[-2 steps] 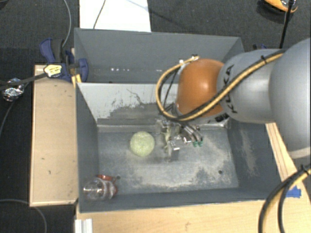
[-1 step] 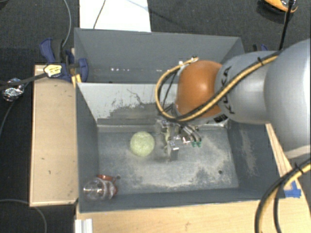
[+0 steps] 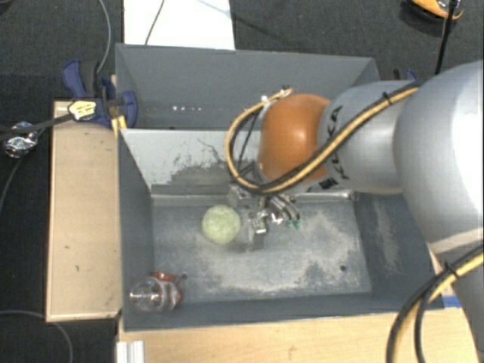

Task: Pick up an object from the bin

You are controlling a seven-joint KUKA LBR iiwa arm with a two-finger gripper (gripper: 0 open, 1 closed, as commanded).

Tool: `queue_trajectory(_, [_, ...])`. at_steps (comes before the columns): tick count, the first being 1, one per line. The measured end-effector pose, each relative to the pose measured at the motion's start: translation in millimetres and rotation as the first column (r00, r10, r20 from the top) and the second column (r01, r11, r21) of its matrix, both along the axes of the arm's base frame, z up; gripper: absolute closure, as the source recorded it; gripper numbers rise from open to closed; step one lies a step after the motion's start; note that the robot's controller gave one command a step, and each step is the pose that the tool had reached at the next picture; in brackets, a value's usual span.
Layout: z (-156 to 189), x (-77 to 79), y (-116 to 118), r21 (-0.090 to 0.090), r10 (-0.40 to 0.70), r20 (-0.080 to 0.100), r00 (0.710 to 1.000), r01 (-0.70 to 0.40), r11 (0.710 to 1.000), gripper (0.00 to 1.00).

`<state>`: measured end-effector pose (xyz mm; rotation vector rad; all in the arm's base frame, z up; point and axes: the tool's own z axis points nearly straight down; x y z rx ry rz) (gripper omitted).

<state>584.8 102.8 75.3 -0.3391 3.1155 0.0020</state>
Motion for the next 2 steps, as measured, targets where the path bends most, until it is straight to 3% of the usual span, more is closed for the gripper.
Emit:
queue_trajectory(1, [-3.1,-4.4,39.6,-0.001,0.218,0.004,0.976,-0.218,0.976,0.0])
queue_trajectory(2, [-4.3,-10.3,64.5,-0.001,0.306,0.003,0.952,-0.306,0.952,1.0])
